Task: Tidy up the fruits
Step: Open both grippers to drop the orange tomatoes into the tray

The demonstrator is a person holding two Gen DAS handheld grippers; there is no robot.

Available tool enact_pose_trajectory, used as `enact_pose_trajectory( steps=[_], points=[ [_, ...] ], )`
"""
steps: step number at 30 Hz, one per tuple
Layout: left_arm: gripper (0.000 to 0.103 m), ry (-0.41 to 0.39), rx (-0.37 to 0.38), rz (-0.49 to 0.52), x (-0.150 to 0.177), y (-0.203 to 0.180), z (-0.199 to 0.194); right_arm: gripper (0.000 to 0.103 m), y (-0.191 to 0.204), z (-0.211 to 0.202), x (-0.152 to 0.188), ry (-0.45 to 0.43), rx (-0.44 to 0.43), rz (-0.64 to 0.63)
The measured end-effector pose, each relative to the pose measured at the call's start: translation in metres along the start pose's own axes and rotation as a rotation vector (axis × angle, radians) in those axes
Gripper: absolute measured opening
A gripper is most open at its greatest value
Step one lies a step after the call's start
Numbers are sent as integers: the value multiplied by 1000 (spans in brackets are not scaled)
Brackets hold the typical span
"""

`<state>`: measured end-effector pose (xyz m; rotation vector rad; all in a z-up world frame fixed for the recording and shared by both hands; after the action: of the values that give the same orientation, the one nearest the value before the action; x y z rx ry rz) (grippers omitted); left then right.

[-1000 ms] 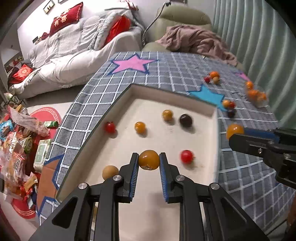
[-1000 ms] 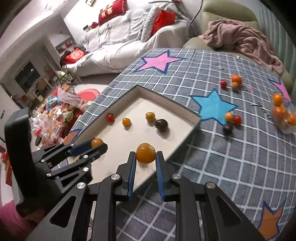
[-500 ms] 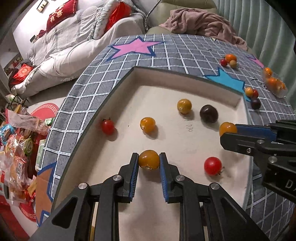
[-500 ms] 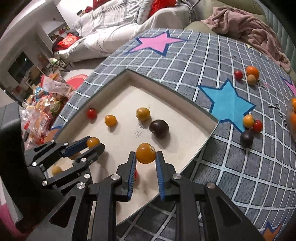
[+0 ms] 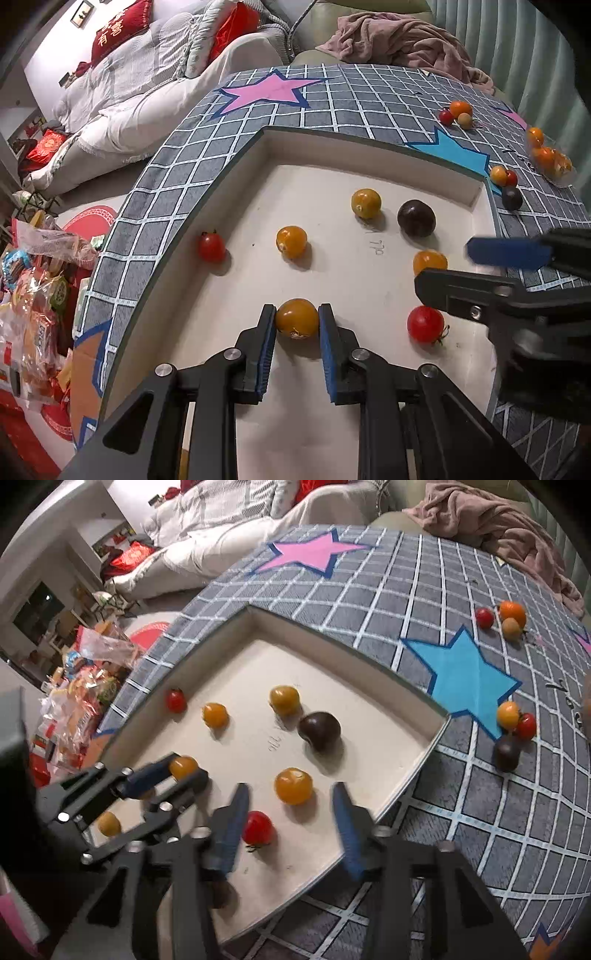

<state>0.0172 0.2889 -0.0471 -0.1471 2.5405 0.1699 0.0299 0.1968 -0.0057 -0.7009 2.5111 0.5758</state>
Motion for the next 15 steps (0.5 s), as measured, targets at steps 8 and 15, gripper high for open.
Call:
enact_pose_trajectory(
  steps=[8, 15],
  points=[
    [100, -98, -35, -23, -1, 4, -35, 82, 5, -33, 2, -51, -9, 14],
    [102, -62, 2, -60, 13, 4, -52, 102, 9, -53, 15, -57, 10, 13]
  ],
)
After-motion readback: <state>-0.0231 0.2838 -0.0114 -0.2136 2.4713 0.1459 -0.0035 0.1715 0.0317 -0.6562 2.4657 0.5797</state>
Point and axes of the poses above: each gripper's, at about its wrist camera, not at the fingertips, and z roughly the way its jaws point, y to its left, x to its underside, the point moved 7 cm from there along z, roughly the way its jaws point, and after that the axes turned 5 degrees about -y, right-handed, at the moved point
